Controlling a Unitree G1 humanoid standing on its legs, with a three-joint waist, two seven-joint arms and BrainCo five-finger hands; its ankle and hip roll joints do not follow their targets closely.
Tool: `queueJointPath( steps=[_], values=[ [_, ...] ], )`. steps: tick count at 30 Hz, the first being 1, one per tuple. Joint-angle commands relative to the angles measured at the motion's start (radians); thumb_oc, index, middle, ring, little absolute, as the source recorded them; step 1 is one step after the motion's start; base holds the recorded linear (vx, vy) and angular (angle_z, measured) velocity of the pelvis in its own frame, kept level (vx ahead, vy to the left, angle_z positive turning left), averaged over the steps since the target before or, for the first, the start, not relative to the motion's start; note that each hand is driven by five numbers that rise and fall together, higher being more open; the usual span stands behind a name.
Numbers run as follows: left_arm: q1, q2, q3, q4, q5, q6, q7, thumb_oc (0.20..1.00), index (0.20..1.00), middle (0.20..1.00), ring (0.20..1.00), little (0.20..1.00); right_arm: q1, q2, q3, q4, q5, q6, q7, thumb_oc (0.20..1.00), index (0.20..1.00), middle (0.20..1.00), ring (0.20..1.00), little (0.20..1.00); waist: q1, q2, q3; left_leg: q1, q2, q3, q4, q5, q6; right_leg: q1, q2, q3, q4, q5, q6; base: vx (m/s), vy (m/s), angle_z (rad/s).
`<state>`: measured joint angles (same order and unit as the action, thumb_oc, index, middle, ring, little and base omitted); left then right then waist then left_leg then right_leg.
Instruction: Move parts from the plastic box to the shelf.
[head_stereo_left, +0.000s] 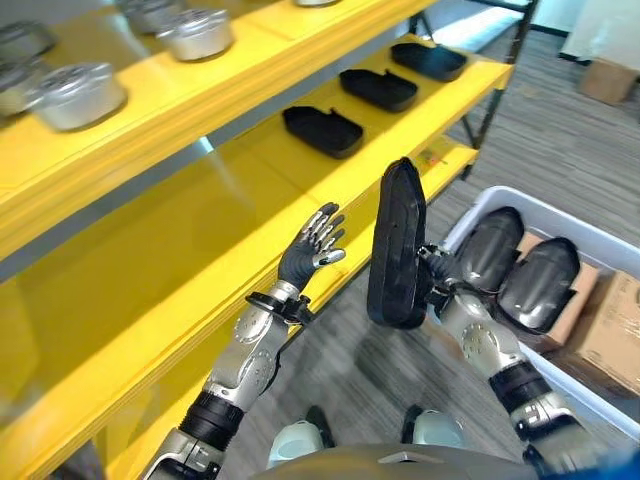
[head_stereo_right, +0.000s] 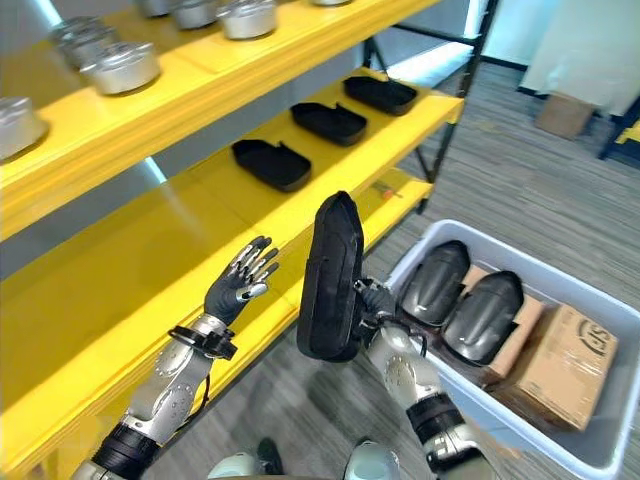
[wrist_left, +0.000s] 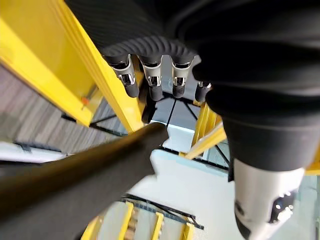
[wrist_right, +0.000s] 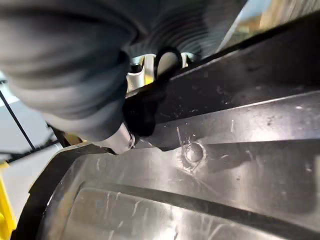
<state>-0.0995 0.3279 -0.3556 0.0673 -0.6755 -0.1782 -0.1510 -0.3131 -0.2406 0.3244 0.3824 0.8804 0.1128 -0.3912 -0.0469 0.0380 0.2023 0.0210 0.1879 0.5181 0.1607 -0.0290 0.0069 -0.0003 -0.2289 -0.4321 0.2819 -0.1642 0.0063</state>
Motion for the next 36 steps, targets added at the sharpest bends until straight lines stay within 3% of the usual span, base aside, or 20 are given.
queueJointPath(
  steps=[1,7,18,24,25,27,30,31,32,35,36],
  values=[
    [0.006,0.016,0.010,-0.058,0.043,-0.034,0.015,1.000,1.000,1.000,1.000,1.000,-0.070,0.031,-0.004,-0.043,0.031,-0.034,0.012,0.200,0.200,0.200,0.200,0.200,-0.014,-0.004,-0.031,0.079,0.062,-0.013,-0.033,0.088,-0.103,0.073,0.080,0.039,-0.114,0.029,-0.007,0.07,0.266,0.96],
    [0.023,0.040,0.008,-0.082,0.040,-0.033,0.067,1.000,1.000,1.000,1.000,1.000,-0.070,0.055,0.019,-0.043,0.006,-0.027,0.002,0.200,0.200,0.200,0.200,0.200,0.014,0.000,-0.024,0.093,0.011,-0.043,-0.076,0.031,-0.069,0.074,0.049,0.038,-0.087,0.038,0.021,0.06,0.305,0.56],
    [0.063,0.064,0.038,-0.125,0.056,-0.068,0.114,1.000,1.000,1.000,1.000,1.000,-0.060,0.093,0.064,-0.077,-0.034,-0.013,-0.035,0.200,0.200,0.200,0.200,0.200,0.101,-0.011,0.007,0.078,-0.064,-0.085,-0.098,0.012,-0.020,0.064,-0.009,-0.037,-0.051,0.073,0.089,0.00,0.298,0.38],
    [0.049,0.064,0.021,-0.111,0.060,-0.065,0.076,1.000,1.000,1.000,1.000,1.000,-0.075,0.108,0.063,-0.047,-0.029,-0.034,-0.070,0.200,0.200,0.200,0.200,0.200,0.140,-0.010,0.015,0.061,-0.107,-0.108,-0.100,-0.004,0.019,0.032,-0.031,-0.065,0.102,0.036,0.074,-0.01,0.230,0.21],
    [0.042,0.062,0.006,-0.096,0.066,-0.059,0.059,1.000,1.000,1.000,1.000,1.000,-0.089,0.108,0.049,-0.026,-0.025,-0.035,-0.079,0.200,0.200,0.200,0.200,0.200,0.143,-0.007,0.021,0.069,-0.134,-0.128,-0.105,-0.021,0.043,-0.017,-0.052,-0.055,0.227,0.039,0.071,0.05,0.247,0.32],
    [0.036,0.063,-0.003,-0.090,0.071,-0.055,0.049,1.000,1.000,1.000,1.000,1.000,-0.092,0.104,0.040,-0.020,-0.020,-0.039,-0.092,0.200,0.200,0.200,0.200,0.200,0.131,-0.008,0.023,0.078,-0.149,-0.141,-0.115,-0.027,0.050,-0.050,-0.034,-0.012,0.240,0.053,0.075,0.04,0.109,0.46],
    [0.020,0.065,-0.025,-0.074,0.062,-0.037,0.021,1.000,1.000,1.000,1.000,1.000,-0.068,0.077,0.017,-0.021,0.000,-0.055,-0.105,0.200,0.200,0.200,0.200,0.200,0.093,-0.021,0.026,0.092,-0.169,-0.183,-0.136,-0.036,0.055,-0.087,0.012,0.089,0.152,0.100,0.101,0.05,-0.100,0.73],
    [0.006,0.070,-0.036,-0.070,0.066,-0.028,0.013,1.000,1.000,1.000,1.000,1.000,-0.056,0.063,-0.007,-0.018,0.010,-0.058,-0.089,0.200,0.200,0.200,0.200,0.200,0.086,-0.036,0.026,0.079,-0.168,-0.194,-0.133,-0.031,0.057,-0.093,-0.007,0.134,0.029,0.210,0.124,0.08,-0.368,1.39],
    [-0.005,0.074,-0.047,-0.065,0.072,-0.021,0.010,1.000,1.000,1.000,1.000,1.000,-0.052,0.060,-0.025,-0.011,0.008,-0.058,-0.083,0.200,0.200,0.200,0.200,0.200,0.083,-0.051,0.027,0.077,-0.168,-0.202,-0.120,-0.047,0.055,-0.084,-0.039,0.169,-0.054,0.281,0.153,0.07,-0.416,1.13],
    [-0.003,0.090,-0.057,-0.074,0.069,-0.003,-0.006,1.000,1.000,1.000,1.000,1.000,-0.068,0.050,-0.067,0.027,0.018,-0.050,-0.064,0.200,0.200,0.200,0.200,0.200,0.093,-0.067,0.025,0.076,-0.151,-0.202,-0.085,-0.076,0.043,-0.073,-0.097,0.197,-0.132,0.361,0.182,0.08,-0.302,0.62],
    [-0.003,0.091,-0.057,-0.074,0.070,-0.002,-0.006,1.000,1.000,1.000,1.000,1.000,-0.070,0.049,-0.069,0.029,0.019,-0.048,-0.063,0.200,0.200,0.200,0.200,0.200,0.093,-0.067,0.025,0.075,-0.150,-0.203,-0.081,-0.079,0.042,-0.071,-0.099,0.198,-0.135,0.363,0.183,0.13,-0.537,0.64]
  ],
)
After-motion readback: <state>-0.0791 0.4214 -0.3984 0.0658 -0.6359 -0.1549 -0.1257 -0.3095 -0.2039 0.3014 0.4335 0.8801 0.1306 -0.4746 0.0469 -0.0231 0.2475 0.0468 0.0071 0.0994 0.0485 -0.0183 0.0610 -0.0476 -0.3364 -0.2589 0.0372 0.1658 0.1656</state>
